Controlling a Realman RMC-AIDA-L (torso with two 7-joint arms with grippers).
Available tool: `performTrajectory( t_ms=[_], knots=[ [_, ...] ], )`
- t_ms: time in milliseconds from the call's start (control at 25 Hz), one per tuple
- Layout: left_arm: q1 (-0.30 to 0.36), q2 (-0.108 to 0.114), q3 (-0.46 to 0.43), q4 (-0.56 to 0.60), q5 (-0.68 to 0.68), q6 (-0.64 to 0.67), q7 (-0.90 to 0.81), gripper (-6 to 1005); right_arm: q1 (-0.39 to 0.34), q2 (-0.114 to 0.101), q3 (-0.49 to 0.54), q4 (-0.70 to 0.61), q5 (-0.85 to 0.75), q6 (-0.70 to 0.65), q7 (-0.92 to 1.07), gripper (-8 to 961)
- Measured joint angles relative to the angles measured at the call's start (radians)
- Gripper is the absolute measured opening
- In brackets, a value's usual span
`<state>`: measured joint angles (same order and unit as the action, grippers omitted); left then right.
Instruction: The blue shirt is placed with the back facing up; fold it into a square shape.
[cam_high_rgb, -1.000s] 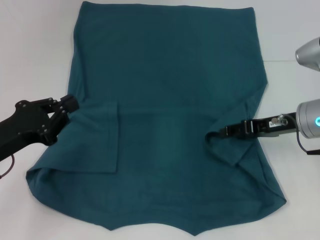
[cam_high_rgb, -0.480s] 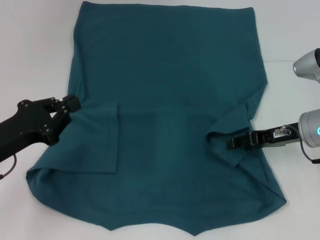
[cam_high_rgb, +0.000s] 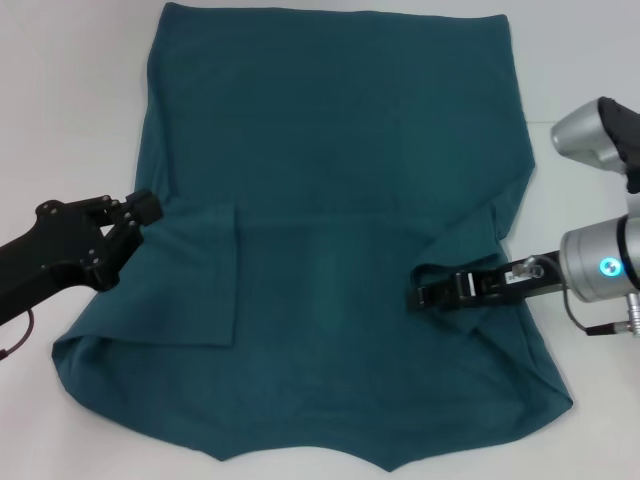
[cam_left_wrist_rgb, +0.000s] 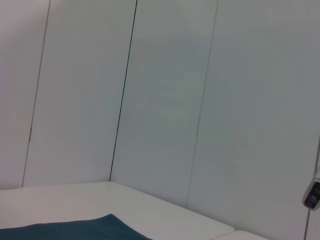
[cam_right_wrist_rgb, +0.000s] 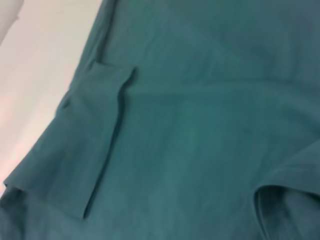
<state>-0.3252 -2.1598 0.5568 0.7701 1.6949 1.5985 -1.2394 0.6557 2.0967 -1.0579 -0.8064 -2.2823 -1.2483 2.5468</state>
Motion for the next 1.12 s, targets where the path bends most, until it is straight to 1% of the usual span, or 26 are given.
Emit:
performTrajectory(
  t_ms=[120, 400, 640, 840, 1120],
  knots=[
    [0.000, 0.000, -0.001, 0.000, 0.000, 0.000, 0.000, 59, 0.002, 0.000, -0.014, -0.006, 0.006, 0.018, -0.003, 624],
    [0.005, 0.000, -0.002, 0.000, 0.000, 0.001, 0.000, 58, 0.009, -0.024, -0.010, -0.010, -0.044, 0.060, -0.003, 624],
    [0.001, 0.000, -0.002, -0.007, 0.000, 0.001, 0.000, 58, 0.014, -0.024, -0.005, -0.010, -0.106, 0.080, -0.004, 624],
    [-0.001, 0.000, 0.000, -0.008, 0.000, 0.001, 0.000, 59, 0.014, -0.024, -0.005, -0.011, -0.120, 0.098, -0.003, 624],
    [-0.002, 0.000, 0.002, -0.008, 0.000, 0.001, 0.000, 59, 0.008, -0.038, -0.005, -0.012, -0.124, 0.113, 0.005, 623]
  ],
)
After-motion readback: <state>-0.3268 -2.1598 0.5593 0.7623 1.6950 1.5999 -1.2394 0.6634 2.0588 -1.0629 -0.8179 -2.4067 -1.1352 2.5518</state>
